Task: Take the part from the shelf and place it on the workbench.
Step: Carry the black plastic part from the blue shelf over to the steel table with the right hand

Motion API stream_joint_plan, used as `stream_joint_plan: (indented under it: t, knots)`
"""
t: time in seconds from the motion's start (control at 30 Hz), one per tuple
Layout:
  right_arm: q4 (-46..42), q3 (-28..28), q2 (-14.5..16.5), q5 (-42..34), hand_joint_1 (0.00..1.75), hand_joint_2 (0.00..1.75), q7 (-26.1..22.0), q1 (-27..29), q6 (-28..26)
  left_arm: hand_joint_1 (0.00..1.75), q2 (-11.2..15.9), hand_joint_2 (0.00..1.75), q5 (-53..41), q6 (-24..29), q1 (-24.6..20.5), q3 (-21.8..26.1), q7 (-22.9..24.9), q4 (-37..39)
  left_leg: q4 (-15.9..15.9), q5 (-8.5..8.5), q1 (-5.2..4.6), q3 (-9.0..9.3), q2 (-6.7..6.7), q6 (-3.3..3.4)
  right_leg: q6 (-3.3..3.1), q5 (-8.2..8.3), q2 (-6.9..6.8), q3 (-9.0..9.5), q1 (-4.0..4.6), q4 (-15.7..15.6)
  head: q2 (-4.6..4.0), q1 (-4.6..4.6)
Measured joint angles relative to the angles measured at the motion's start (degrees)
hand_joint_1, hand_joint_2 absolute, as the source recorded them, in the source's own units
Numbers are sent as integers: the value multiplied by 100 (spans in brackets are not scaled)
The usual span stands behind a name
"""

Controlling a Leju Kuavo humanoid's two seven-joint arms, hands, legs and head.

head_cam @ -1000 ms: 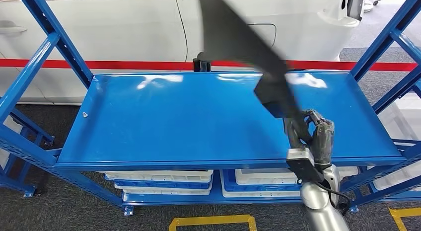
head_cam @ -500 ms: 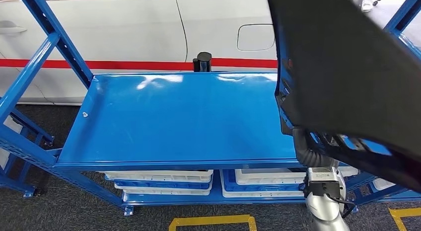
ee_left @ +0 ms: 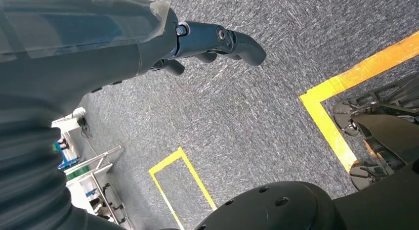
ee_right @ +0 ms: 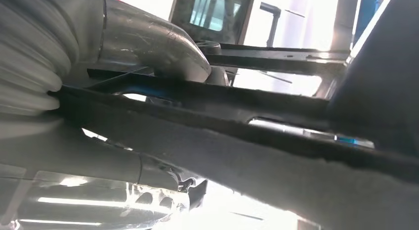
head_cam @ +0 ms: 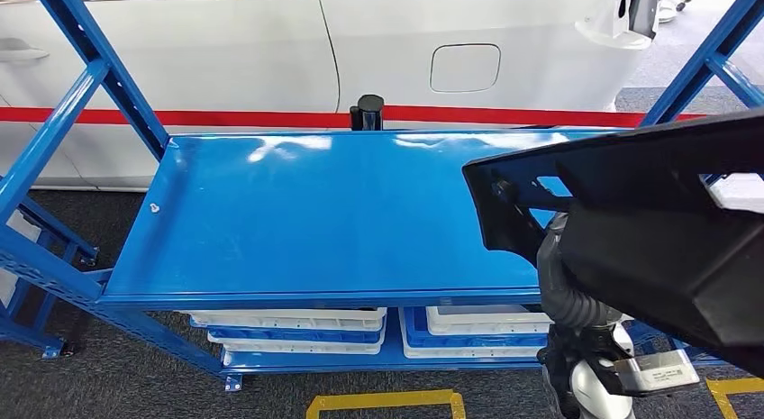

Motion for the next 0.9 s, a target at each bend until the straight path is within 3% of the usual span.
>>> stream_joint_plan:
  t: [0.4,0.57,0.63,0.7,0.73,0.77,0.8,0.87,0.9]
  knots:
    - [-134,8,87,81,175,175,-1,30,-118,0,-3,175,33,41,5,3,0,0,12,-20,-35,-4,-2,34,24,4,0,43,-41,-8,0,-1]
    - [-132,8,128,125,175,175,5,-50,-125,0,-7,175,79,87,12,4,-2,0,-73,27,-42,38,6,150,106,-37,-1,26,-70,37,0,1]
    - [-129,9,136,138,175,175,29,-107,-131,0,-13,175,101,95,12,7,-6,0,-158,82,-6,78,19,205,79,-265,-1,-157,-61,442,0,11]
    - [-120,10,139,148,175,175,72,-143,-132,0,-17,175,128,103,22,13,-11,0,-168,95,-7,69,22,217,49,-580,0,-508,-74,1197,0,17]
    - [-109,11,140,150,175,175,94,-151,-124,0,-19,175,144,104,36,17,-16,0,-167,99,-4,60,22,212,64,-675,-1,-659,-87,1517,0,17]
    - [-99,11,142,149,175,175,113,-157,-110,0,-22,175,160,106,56,22,-27,0,-166,105,2,55,21,202,107,-670,-1,-709,-102,1622,0,17]
    - [-88,12,144,148,175,175,129,-169,-92,0,-27,175,174,110,78,26,-39,0,-164,113,13,51,18,187,170,-579,-3,-657,-121,1516,0,18]
    - [-74,13,151,144,175,175,161,-219,-48,0,-33,175,191,122,111,32,-59,0,-141,127,36,35,10,128,310,-265,-8,-286,-177,757,0,24]
    - [-67,15,157,143,175,175,176,-248,-26,0,-30,175,195,131,118,37,-62,0,-123,135,38,13,0,86,340,-123,7,-105,-183,419,0,30]
